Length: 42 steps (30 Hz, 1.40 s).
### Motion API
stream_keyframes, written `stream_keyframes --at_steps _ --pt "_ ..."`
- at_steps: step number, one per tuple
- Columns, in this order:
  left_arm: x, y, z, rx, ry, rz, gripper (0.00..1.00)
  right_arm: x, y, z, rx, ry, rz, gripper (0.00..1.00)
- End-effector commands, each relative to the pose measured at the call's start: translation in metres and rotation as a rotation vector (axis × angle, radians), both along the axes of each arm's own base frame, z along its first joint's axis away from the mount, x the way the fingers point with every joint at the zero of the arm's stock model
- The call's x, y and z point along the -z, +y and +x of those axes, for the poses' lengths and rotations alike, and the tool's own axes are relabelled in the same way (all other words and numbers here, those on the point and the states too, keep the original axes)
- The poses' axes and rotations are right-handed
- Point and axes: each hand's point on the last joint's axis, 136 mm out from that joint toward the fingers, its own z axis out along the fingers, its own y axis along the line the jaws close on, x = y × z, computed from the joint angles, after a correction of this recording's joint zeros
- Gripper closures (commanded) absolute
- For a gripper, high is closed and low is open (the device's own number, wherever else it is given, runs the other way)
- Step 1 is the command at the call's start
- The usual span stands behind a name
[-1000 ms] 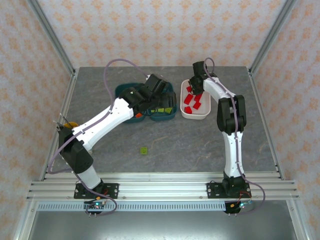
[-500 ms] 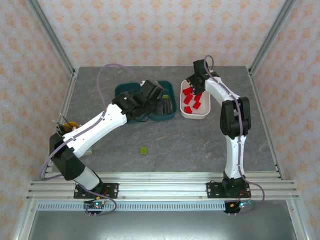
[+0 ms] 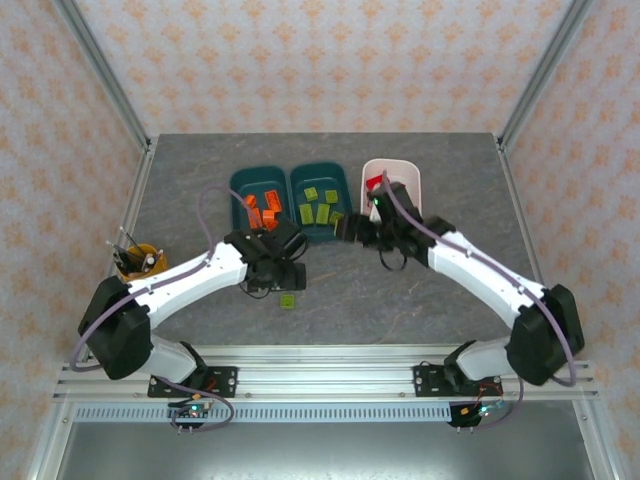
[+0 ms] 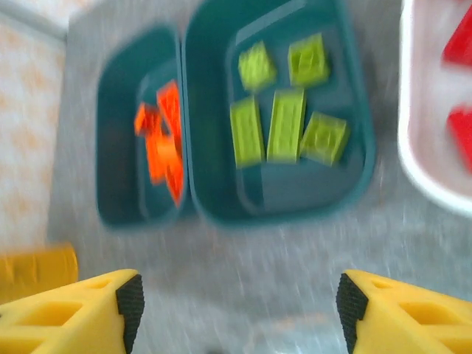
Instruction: Sort the legos into containers by color
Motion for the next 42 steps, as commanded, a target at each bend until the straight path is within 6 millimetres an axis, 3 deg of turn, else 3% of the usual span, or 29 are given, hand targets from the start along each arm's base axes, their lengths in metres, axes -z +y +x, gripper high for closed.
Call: stream_keyframes --at_steps 1,4,7,24,30,34,38,42 --pt "0.015 -0.008 -0.004 0.018 0.043 -0.020 0.17 0.021 -0.009 -0.052 -0.140 0.072 -0.004 0.28" --pt "0.026 -0.015 -0.003 0.051 0.075 -0.016 0.19 0.030 -0.021 -0.073 -0.141 0.107 -0.013 0.27" --pt "0.037 -0.018 -0.003 0.076 0.107 -0.001 0.23 0.036 -0.027 -0.080 -0.129 0.121 -0.019 0.27" --pt "0.073 -0.014 -0.011 0.123 0.185 0.114 0.59 0.034 -0.018 -0.065 -0.114 0.108 -0.008 0.28" --pt "0.043 -0.009 0.002 0.111 0.089 0.134 0.66 0.023 -0.021 -0.059 -0.084 0.079 -0.014 0.29" --pt "0.009 -0.015 0.018 0.099 0.019 0.098 0.66 -0.002 -0.029 -0.042 -0.007 -0.001 -0.034 0.29" --pt "-0.023 -0.024 0.047 0.055 -0.044 0.034 0.66 -0.033 -0.032 -0.021 0.078 -0.094 -0.011 0.29" --pt "-0.053 -0.035 0.091 0.007 -0.117 -0.049 0.66 -0.062 -0.025 0.005 0.147 -0.182 0.058 0.27"
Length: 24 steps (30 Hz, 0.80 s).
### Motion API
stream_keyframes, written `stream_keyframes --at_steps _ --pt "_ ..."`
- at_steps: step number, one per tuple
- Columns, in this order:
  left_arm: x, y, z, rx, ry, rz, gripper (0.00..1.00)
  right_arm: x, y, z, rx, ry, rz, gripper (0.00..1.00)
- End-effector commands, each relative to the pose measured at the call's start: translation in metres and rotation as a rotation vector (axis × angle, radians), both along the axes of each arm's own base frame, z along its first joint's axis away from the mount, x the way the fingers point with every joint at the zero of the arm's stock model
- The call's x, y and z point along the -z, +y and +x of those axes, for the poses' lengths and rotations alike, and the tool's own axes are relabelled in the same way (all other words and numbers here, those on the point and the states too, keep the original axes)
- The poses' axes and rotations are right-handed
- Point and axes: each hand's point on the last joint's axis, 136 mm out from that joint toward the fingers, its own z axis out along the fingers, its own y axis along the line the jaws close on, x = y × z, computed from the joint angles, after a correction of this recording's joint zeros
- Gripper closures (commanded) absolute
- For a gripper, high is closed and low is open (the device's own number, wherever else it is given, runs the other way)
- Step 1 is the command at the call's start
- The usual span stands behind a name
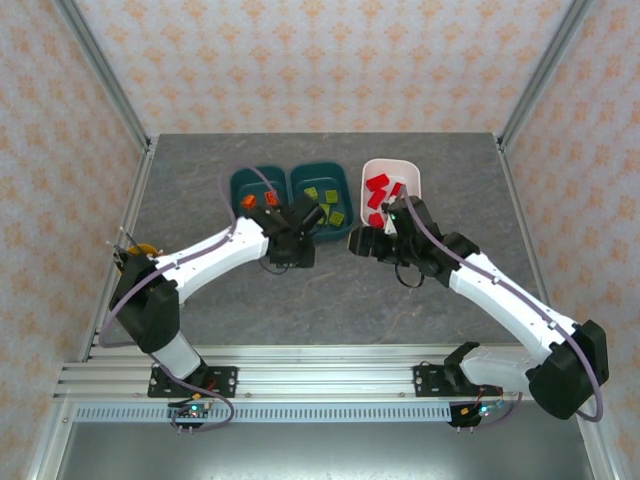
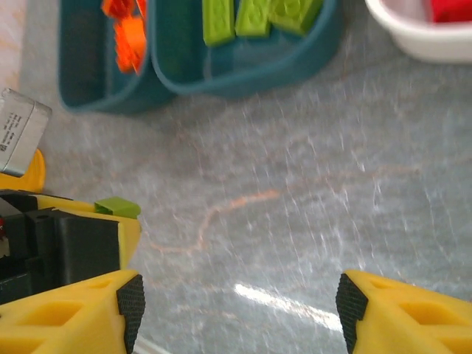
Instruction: Sort the legos into containers by color
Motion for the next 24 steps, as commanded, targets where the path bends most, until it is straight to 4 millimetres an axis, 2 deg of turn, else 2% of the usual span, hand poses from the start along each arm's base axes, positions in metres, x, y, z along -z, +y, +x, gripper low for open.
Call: stream_keyframes --at_steps 1,3,6,12,18,20,24 --pt "-0.018 0.002 0.034 -0.032 -0.045 -0.009 0.66 -0.035 0.000 0.030 0.108 -0.119 0.070 0.25" --pt "-0.025 -0.003 0.060 -0.046 -0.067 -0.024 0.66 -0.049 0.004 0.044 0.131 -0.175 0.127 0.23" --pt "-0.033 -0.009 0.098 -0.066 -0.117 -0.041 0.66 -0.057 0.008 0.068 0.183 -0.225 0.185 0.18" --pt "-0.033 -0.022 0.175 -0.107 -0.202 -0.065 0.66 -0.075 0.008 0.110 0.238 -0.255 0.269 0.15" --pt "-0.018 -0.032 0.238 -0.154 -0.267 -0.089 0.66 -0.083 0.005 0.127 0.234 -0.266 0.261 0.15" --pt "-0.013 -0.035 0.255 -0.161 -0.288 -0.096 0.65 -0.080 0.003 0.129 0.234 -0.258 0.256 0.14" --pt "0.010 -0.037 0.276 -0.182 -0.290 -0.098 0.63 -0.075 -0.003 0.129 0.244 -0.247 0.254 0.14"
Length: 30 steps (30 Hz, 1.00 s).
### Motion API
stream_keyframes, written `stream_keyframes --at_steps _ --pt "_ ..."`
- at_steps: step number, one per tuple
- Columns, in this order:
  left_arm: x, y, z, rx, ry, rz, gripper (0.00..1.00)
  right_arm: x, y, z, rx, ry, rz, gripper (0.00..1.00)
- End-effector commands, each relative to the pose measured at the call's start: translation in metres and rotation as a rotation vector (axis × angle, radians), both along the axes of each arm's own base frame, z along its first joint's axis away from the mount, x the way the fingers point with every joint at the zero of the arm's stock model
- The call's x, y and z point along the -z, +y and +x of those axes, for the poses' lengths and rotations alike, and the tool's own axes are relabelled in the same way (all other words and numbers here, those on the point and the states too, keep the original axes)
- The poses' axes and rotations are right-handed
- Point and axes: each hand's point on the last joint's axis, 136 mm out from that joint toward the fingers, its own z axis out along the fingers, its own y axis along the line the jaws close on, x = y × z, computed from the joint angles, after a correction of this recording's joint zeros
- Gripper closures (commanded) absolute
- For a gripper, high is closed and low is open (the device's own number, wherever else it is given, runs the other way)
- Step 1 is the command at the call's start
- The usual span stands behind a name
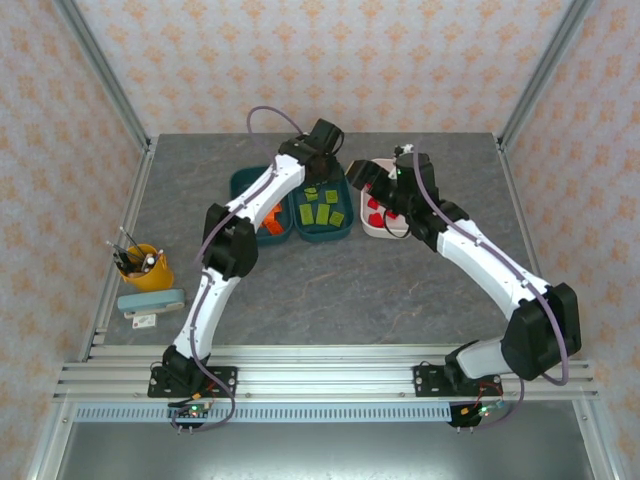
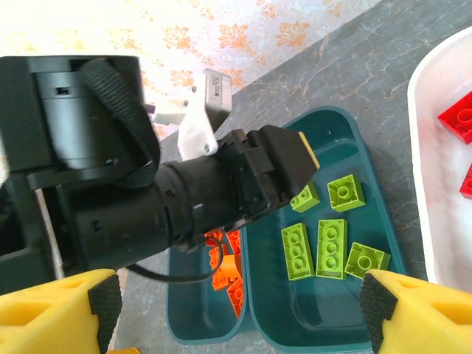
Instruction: Sort the legos into containers by color
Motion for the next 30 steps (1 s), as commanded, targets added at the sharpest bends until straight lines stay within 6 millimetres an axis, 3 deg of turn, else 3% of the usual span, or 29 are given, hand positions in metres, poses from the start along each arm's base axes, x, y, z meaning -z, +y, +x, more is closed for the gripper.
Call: stream_keyframes --at_steps 1,4,6,10,17,19,21,23,24,26,30 --pt "-0.001 0.009 0.019 -0.030 -0.046 0.016 0.62 -0.009 -0.001 0.005 -0.002 -0.027 0.016 0.14" --pt "0.012 0.010 0.029 -0.039 -0.051 -0.004 0.54 -0.005 -0.002 0.004 -0.006 -0.020 0.010 0.14" --pt "0.019 0.012 0.033 -0.050 -0.041 -0.016 0.41 -0.002 -0.001 0.002 -0.011 -0.011 0.009 0.14" --pt "0.018 0.011 0.034 -0.045 -0.028 -0.050 0.32 0.001 -0.001 -0.001 -0.018 0.000 0.005 0.14" --pt "-0.044 0.018 0.017 -0.043 -0.079 -0.054 0.23 -0.008 -0.014 -0.011 -0.007 -0.026 -0.075 0.14" --pt "-0.067 0.024 0.006 -0.053 -0.101 -0.059 0.17 -0.010 -0.025 -0.018 0.003 -0.029 -0.141 0.14" --pt "-0.095 0.032 -0.013 -0.059 -0.134 -0.082 0.00 -0.007 -0.043 -0.026 0.042 0.009 -0.242 0.11" --pt "-0.114 0.041 -0.034 -0.047 -0.169 -0.097 0.00 -0.001 -0.071 -0.036 0.134 0.089 -0.352 0.00" --pt "-0.123 0.045 -0.045 -0.038 -0.186 -0.106 0.00 0.001 -0.081 -0.042 0.160 0.118 -0.400 0.00" --pt "-0.136 0.056 -0.075 -0.002 -0.198 -0.120 0.00 0.002 -0.104 -0.055 0.219 0.168 -0.486 0.00" --pt "-0.130 0.096 -0.131 -0.022 -0.148 -0.003 0.00 -0.005 -0.120 -0.081 0.211 0.117 -0.533 0.01"
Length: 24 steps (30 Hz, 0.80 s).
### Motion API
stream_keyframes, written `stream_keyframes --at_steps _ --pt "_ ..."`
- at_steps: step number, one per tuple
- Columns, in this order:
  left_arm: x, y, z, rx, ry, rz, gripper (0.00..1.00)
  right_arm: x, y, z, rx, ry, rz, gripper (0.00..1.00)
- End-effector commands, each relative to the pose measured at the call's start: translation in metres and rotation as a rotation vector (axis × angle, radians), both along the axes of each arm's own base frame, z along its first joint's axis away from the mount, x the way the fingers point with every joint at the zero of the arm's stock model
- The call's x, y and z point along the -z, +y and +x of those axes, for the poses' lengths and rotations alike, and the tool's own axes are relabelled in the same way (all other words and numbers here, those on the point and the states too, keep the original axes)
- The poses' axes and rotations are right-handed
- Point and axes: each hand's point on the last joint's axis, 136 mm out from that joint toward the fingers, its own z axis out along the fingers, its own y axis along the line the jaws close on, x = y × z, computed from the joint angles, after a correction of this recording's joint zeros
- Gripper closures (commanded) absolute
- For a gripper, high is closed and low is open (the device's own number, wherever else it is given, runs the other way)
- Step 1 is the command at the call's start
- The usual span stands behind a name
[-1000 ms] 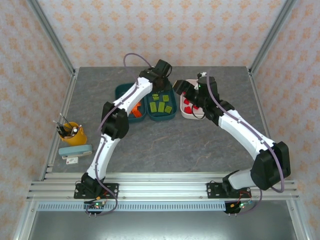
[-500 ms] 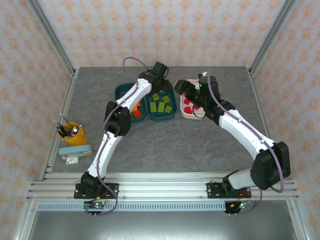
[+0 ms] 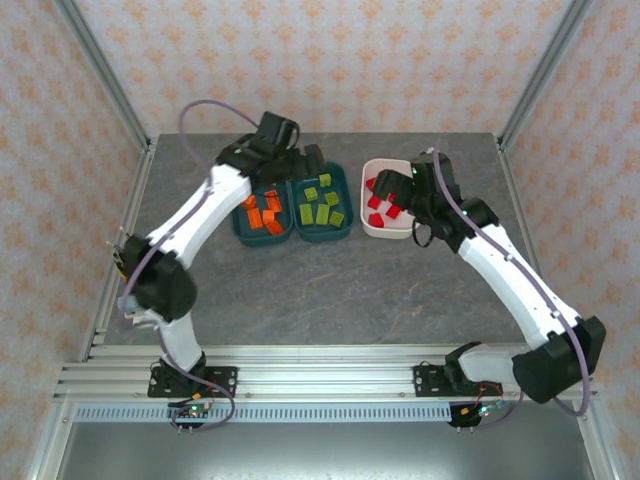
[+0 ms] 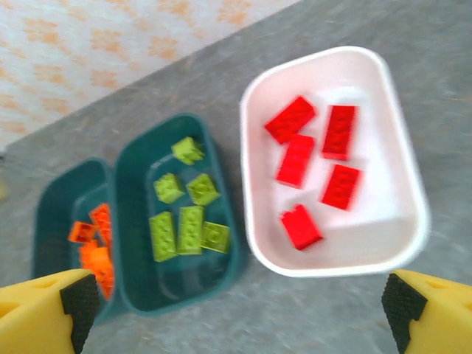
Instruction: Sort the legos into containers by color
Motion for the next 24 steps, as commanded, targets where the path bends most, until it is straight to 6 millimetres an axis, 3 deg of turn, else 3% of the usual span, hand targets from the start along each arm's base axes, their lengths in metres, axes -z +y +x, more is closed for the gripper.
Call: stream_keyframes --at_steps 1,5,9,14,20,24 --pt "0.017 0.037 -0.037 -0.033 0.034 0.140 0.00 0.002 -0.043 -0.035 0.064 0.007 -0.158 0.01" --pt "0.024 0.112 -0.093 -0.228 0.026 0.355 0.00 0.021 -0.097 -0.056 0.289 0.057 -0.339 0.00" --pt "0.047 0.149 -0.128 -0.238 -0.028 0.501 0.00 0.044 -0.100 -0.051 0.236 0.002 -0.431 0.00" --pt "0.072 0.195 -0.159 -0.263 -0.083 0.752 0.00 0.071 -0.123 -0.049 0.360 -0.131 -0.497 0.00" --pt "0.095 0.210 -0.181 -0.294 -0.259 0.713 0.00 0.110 -0.126 -0.049 0.337 -0.095 -0.581 0.00" --pt "0.107 0.221 -0.181 -0.293 -0.235 0.715 0.00 0.118 -0.119 -0.038 0.278 -0.095 -0.578 0.00"
